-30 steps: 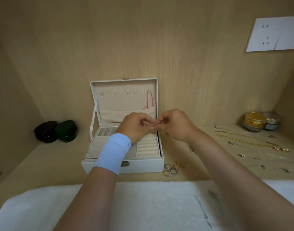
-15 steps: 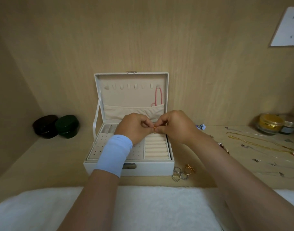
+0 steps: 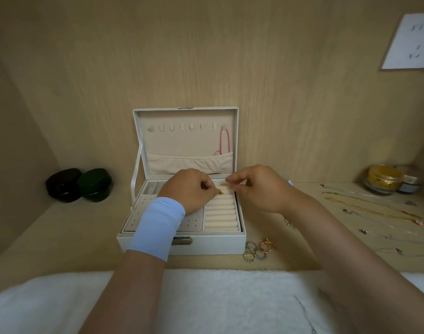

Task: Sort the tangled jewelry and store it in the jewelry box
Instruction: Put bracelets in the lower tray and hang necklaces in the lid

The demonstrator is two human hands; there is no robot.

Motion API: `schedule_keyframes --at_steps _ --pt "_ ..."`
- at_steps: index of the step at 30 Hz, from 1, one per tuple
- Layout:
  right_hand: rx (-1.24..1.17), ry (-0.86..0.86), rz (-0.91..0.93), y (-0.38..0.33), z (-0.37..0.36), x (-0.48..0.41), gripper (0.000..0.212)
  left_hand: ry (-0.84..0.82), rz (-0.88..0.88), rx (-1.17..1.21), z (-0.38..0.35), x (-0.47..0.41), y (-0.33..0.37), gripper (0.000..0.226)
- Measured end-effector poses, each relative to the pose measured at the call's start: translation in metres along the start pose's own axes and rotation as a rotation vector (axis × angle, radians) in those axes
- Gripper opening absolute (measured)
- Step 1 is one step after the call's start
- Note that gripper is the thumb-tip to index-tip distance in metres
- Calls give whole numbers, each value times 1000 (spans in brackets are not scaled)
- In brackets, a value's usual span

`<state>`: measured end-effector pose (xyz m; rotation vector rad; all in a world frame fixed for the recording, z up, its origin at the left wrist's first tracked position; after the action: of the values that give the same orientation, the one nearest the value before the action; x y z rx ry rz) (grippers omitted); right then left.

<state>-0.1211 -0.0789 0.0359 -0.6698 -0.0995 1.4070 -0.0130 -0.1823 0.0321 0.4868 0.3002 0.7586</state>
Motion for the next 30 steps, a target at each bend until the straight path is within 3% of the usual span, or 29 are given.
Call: schedule_keyframes --at_steps 3,5,9,13,17,19,23,30 --pt "9 -91 -42 -1 10 24 14 19 -17 -27 4 1 9 9" --pt "14 -265 -133 2 7 43 10 52 -54 -5 7 4 21 5" --pt "91 -614 -300 13 -12 78 32 38 -181 24 -3 17 57 4" --pt "155 -641 -296 24 -26 77 28 -29 -302 30 -21 28 81 2" --pt "195 -489 -273 26 -11 64 24 -86 -297 61 -30 31 83 4" --pt "131 -307 -241 19 10 55 7 -122 -236 142 -31 28 77 3" --pt "47 17 -119 7 38 38 9 -161 -122 339 -28 17 61 10" --pt "-208 233 -54 -1 28 6 12 -25 -35 617 9 3 23 18"
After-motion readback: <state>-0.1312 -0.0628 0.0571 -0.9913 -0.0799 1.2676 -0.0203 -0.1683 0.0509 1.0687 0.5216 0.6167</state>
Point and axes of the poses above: each hand's wrist, its own x-axis away from the middle knuckle, its own z-axis out of the back of the hand, y = z × x, the point moved 10 cm from there along -x, towards the middle knuckle, and after that the axes turned 11 degrees about z, right-handed, at the moved point
